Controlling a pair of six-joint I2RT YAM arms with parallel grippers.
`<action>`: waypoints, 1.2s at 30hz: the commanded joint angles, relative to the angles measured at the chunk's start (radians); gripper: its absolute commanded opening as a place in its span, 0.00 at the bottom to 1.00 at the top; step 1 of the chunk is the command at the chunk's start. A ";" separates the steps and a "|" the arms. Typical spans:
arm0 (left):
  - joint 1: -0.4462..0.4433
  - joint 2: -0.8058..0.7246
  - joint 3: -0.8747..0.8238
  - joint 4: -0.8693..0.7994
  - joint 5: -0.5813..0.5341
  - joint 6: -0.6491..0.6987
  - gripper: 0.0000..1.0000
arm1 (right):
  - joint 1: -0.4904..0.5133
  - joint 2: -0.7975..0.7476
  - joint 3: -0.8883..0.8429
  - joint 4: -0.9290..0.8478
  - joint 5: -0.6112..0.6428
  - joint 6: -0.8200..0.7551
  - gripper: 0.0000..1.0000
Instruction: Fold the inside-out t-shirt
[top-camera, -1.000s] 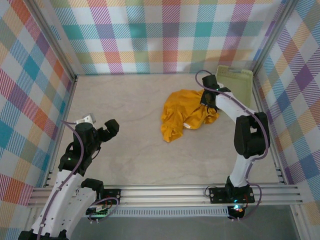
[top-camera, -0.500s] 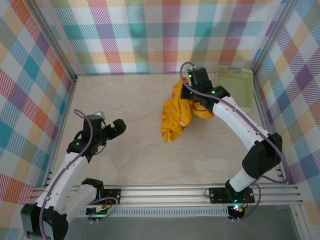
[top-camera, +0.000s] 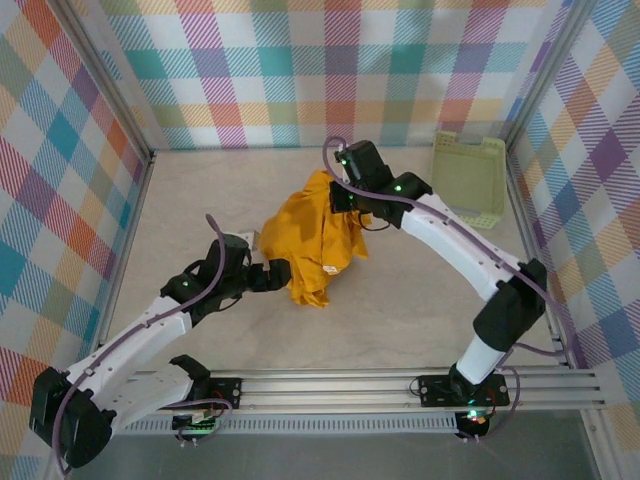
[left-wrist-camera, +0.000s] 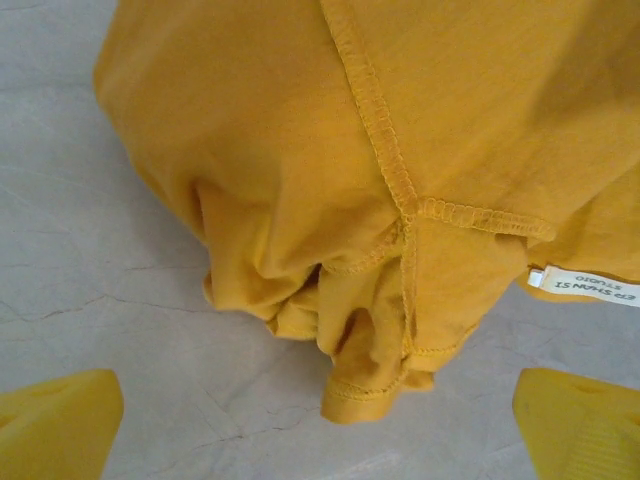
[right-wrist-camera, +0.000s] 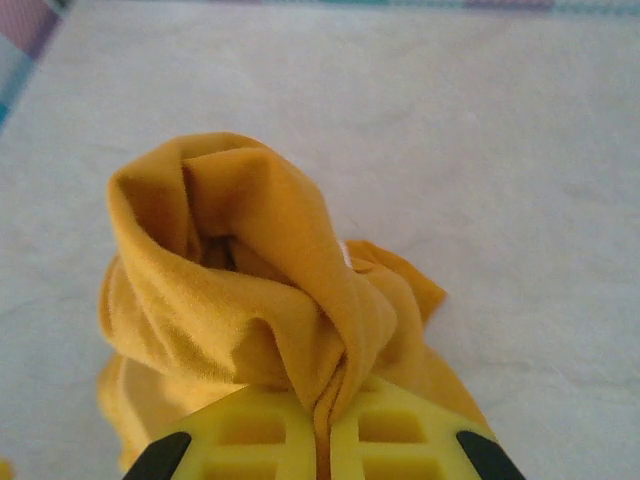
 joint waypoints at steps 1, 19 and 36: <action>-0.026 0.054 -0.013 0.013 -0.051 0.024 1.00 | -0.085 0.057 -0.008 -0.010 -0.028 0.025 0.03; -0.210 0.605 0.241 0.054 -0.230 -0.073 0.60 | -0.129 0.109 -0.064 0.032 -0.065 -0.004 0.15; -0.313 0.263 0.463 -0.278 -0.181 -0.017 0.00 | -0.149 -0.195 -0.171 -0.131 0.169 -0.132 0.12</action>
